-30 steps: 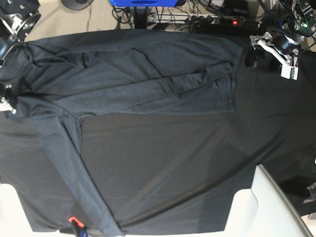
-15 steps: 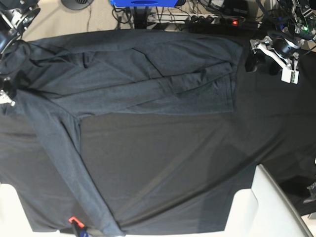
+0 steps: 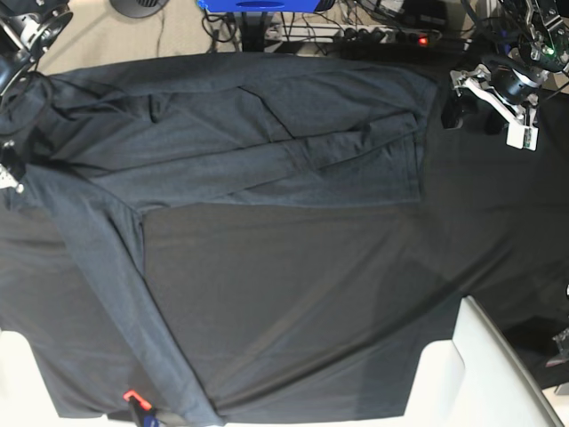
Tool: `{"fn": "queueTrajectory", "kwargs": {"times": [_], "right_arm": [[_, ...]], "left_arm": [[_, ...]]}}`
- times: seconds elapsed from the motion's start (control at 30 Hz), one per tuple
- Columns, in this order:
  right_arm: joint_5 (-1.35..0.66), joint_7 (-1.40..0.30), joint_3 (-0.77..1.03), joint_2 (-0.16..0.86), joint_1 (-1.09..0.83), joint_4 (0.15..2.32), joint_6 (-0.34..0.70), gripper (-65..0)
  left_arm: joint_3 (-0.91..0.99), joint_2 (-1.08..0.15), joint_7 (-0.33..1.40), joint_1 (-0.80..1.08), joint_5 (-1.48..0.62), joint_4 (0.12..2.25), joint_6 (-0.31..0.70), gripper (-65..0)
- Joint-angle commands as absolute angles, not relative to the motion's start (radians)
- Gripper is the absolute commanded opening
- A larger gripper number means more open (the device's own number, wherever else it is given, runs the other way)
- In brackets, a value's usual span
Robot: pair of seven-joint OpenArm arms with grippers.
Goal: Fold the T-shirt properly
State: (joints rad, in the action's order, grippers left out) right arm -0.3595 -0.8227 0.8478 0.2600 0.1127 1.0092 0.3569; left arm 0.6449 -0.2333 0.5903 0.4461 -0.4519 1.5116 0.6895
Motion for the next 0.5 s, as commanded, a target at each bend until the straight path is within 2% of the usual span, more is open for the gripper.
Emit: {"fn": "queueTrajectory", "kwargs": {"times": [0.0,0.2,0.27,0.37,0.47], "right_arm": [[-0.364,-0.805,0.848,0.286,0.127,1.026,0.337,-65.0],[-0.364,-0.811,0.851,0.282,0.127,1.026,0.297,-63.5],[-0.364,-0.811,0.849,0.282,0.127,1.027,0.289,-57.2],[-0.364,-0.812,0.848,0.282,0.127,1.032,0.283,-43.2],[-0.364,-0.812,0.848,0.285,0.125,1.052,0.283,-37.1]], "left_arm": [[0.653,-0.249,0.572,0.447,-0.467,1.524,0.698,-11.0],[0.653,-0.249,0.572,0.447,-0.467,1.524,0.698,-11.0],[0.653,-0.249,0.572,0.447,-0.467,1.524,0.698,-11.0],[0.653,-0.249,0.572,0.447,-0.467,1.524,0.698,-11.0],[0.653,-0.249,0.572,0.447,-0.467,1.524,0.698,-11.0]]}}
